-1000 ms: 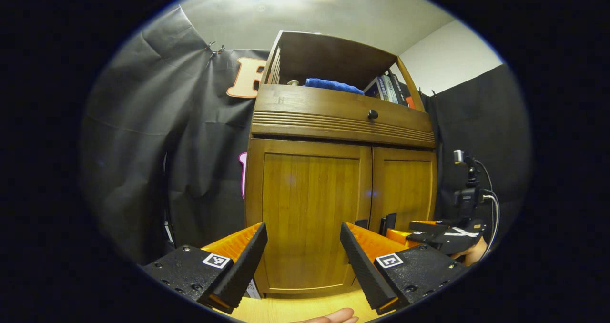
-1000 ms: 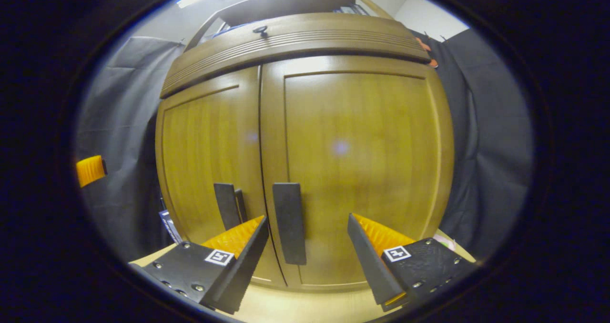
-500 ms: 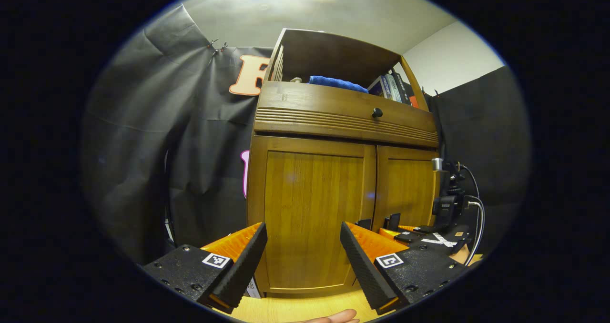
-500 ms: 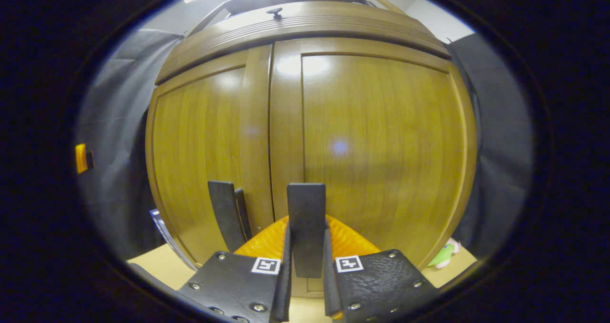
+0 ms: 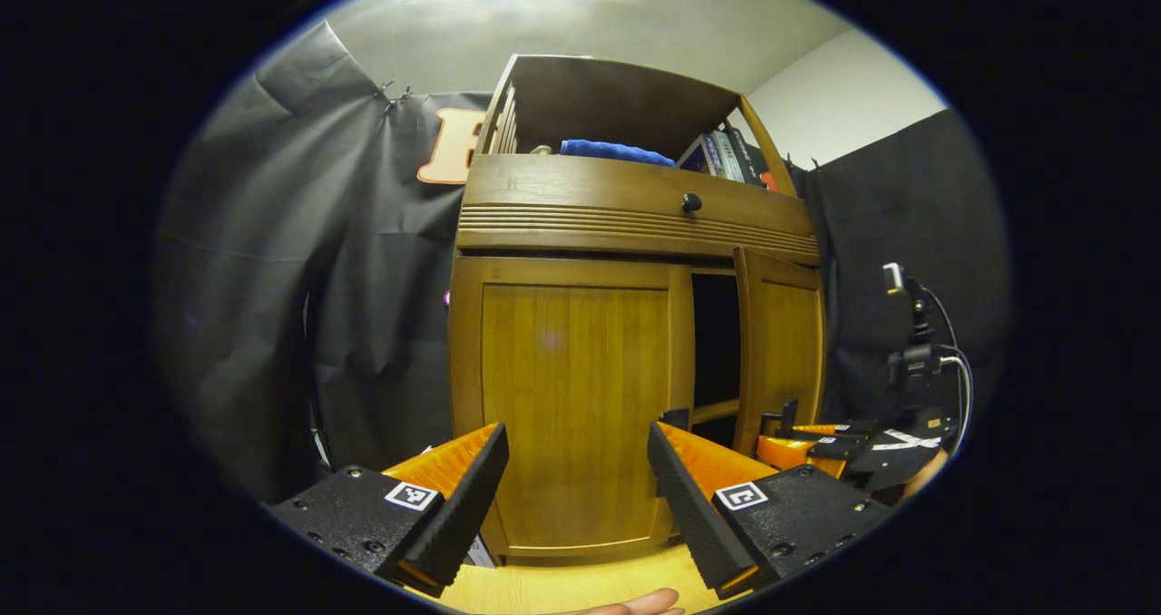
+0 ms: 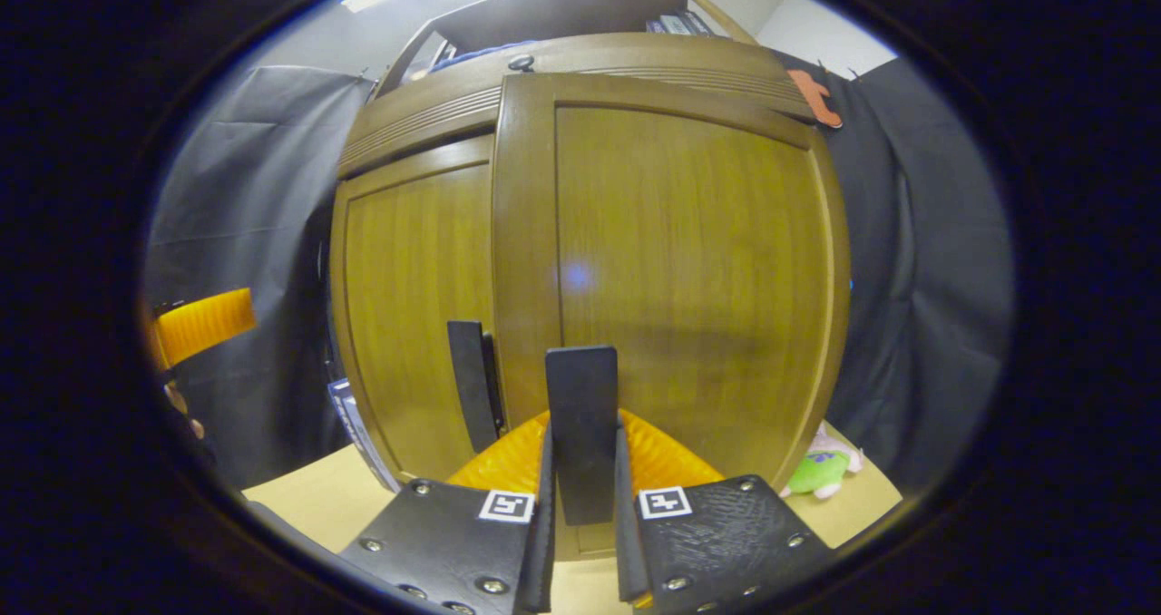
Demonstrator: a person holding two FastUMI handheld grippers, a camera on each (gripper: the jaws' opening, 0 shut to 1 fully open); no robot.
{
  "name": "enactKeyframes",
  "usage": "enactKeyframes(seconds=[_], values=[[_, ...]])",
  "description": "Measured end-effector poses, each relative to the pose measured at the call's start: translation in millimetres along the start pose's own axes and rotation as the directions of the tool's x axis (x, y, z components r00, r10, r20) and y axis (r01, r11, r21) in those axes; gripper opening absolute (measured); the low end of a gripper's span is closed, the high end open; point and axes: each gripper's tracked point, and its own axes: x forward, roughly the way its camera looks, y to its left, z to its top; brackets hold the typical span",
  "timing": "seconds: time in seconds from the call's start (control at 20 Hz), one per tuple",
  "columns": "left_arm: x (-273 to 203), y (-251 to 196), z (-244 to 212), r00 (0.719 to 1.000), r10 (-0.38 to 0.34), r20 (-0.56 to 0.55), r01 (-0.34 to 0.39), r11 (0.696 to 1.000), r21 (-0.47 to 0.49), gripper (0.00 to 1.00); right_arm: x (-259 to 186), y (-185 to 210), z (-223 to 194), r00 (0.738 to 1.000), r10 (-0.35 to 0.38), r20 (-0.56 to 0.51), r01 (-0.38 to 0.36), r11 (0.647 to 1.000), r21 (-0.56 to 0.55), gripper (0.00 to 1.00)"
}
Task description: Open the right door of the double-door shoe cabinet with the right hand, and open the left door with the left hand.
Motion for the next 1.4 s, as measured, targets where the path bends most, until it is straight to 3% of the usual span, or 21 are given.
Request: enactKeyframes(seconds=[0.05, 0.25, 0.3, 0.35, 0.4, 0.75, 0.8, 0.85, 0.9, 1.15, 1.4], values=[[1, 0, -1, 1.000, 0.003, -0.003, -0.003, 1.000, -0.005, 0.92, -6, -3, 0, 1.000, 0.003, -0.005, -0.003, 1.000, 0.001, 0.28], [2, -9, -6, 1.000, -0.008, -0.016, 0.008, 1.000, -0.011, 0.95, -32, -14, -1, 1.000, -0.002, -0.012, 0.002, 1.000, -0.009, 0.28], [2, -9, -5, 1.000, -0.006, -0.015, 0.006, 1.000, -0.003, 0.92, -39, -18, 0, 1.000, -0.006, -0.010, 0.006, 1.000, -0.021, 0.24], [2, -9, -6, 1.000, -0.003, -0.014, 0.003, 1.000, 0.000, 0.95, -46, -22, -1, 1.000, -0.011, -0.009, 0.011, 1.000, -0.020, 0.28], [1, -10, -6, 1.000, -0.001, -0.013, 0.001, 1.000, -0.005, 0.92, -52, -25, -2, 1.000, -0.015, -0.012, 0.015, 1.000, -0.015, 0.28], [-3, -16, -3, 1.000, -0.009, -0.001, 0.009, 1.000, -0.017, 0.92, -96, -59, -4, 0.998, -0.055, -0.012, 0.056, 0.997, 0.046, 0.28], [-3, -17, -4, 1.000, -0.015, -0.002, 0.015, 1.000, -0.015, 0.92, -101, -65, -4, 0.998, -0.070, -0.004, 0.071, 0.996, 0.045, 0.28], [-4, -19, -4, 1.000, -0.020, -0.001, 0.020, 1.000, -0.013, 0.92, -137, -70, 5, 0.996, -0.093, -0.010, 0.093, 0.995, 0.048, 0.27], [-4, -20, -3, 1.000, -0.024, 0.000, 0.024, 1.000, -0.012, 0.95, -112, -76, -7, 0.994, -0.109, -0.005, 0.110, 0.993, 0.049, 0.12], [-4, -22, -3, 0.999, -0.031, 0.007, 0.031, 0.999, -0.005, 0.92, -126, -91, -6, 0.985, -0.170, 0.006, 0.170, 0.985, 0.013, 0.11], [-1, -15, -5, 1.000, -0.010, 0.007, 0.010, 1.000, 0.000, 0.95, -145, -121, -4, 0.957, -0.292, 0.005, 0.292, 0.956, -0.031, 0.11]])
